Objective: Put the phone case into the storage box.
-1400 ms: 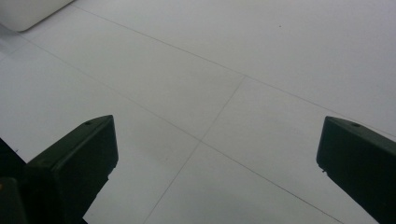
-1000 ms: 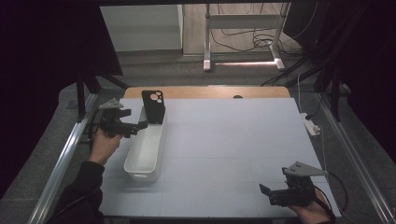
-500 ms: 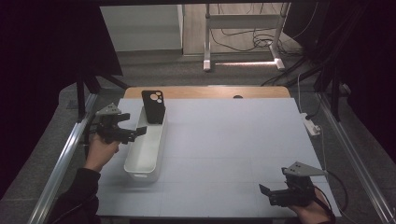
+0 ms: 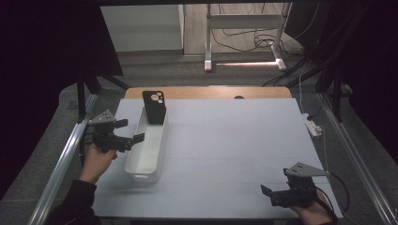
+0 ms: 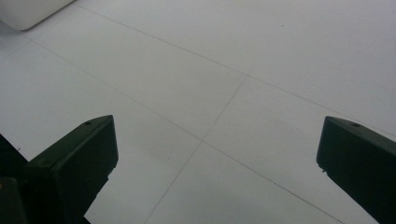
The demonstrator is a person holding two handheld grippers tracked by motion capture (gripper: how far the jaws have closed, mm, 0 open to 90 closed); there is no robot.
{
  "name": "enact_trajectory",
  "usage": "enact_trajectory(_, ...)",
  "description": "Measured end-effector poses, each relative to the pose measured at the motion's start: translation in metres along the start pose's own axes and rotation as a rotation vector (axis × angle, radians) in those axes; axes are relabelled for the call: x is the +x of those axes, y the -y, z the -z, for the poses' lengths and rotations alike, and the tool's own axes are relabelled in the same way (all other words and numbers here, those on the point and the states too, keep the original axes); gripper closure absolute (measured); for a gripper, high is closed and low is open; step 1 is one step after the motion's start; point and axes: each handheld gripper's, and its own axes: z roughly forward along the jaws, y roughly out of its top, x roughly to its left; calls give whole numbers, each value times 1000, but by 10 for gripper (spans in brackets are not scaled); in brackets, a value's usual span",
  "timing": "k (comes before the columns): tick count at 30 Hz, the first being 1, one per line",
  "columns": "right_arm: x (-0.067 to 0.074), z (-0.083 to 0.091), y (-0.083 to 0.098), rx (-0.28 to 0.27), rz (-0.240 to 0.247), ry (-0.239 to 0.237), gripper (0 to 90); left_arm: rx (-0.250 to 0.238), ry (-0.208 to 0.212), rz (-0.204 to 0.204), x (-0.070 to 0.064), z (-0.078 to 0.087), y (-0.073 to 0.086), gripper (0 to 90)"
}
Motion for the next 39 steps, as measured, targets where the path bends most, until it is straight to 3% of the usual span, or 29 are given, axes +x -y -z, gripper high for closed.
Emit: enact_trajectory(39, 1, 0, 0, 2, 6, -1, 0, -7, -57, -11, -41, 49, 42, 0)
